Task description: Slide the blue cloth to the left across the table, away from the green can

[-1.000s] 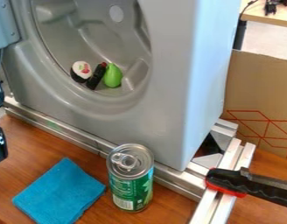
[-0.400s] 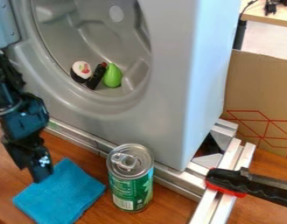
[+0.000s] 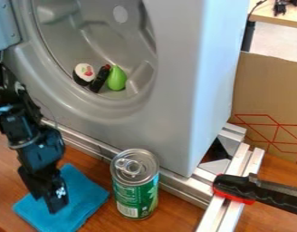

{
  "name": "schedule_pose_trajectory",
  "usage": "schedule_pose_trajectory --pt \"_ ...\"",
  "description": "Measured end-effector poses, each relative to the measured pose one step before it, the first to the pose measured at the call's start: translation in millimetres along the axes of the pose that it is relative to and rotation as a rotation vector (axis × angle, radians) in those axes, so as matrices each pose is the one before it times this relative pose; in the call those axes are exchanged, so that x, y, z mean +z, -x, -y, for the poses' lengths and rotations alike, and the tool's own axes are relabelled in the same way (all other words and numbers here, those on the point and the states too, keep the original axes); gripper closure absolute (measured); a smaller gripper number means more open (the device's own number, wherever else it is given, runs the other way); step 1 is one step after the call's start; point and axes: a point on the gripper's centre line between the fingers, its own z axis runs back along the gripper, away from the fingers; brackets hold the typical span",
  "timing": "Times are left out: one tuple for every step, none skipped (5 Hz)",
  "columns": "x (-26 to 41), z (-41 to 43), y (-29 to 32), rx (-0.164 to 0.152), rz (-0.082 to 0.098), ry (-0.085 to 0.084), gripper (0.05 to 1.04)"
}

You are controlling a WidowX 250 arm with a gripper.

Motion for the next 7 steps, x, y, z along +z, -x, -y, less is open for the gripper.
schedule_pose_trajectory --pt "-10.65 -2.30 -0.27 0.0088 -0.0142 -0.0183 0.085" --pt "-6.98 -7.29 0.53 0.0166 -0.0202 -0.0207 0.085" --pt "1.16 -18.81 -4.87 0.0446 -0.0292 -0.0639 0.085" --pt "2.12 -34.97 -2.63 0.0928 0.0087 -0.1341 0.085" --pt "3.37 -42.76 2.54 0.1188 -0.0406 -0.1850 0.082" --pt "-5.38 -30.54 4.79 0.0721 -0.0557 -0.0983 0.082" --pt "-5.97 -17.31 4.57 0.0377 -0.0489 -0.0185 0.082"
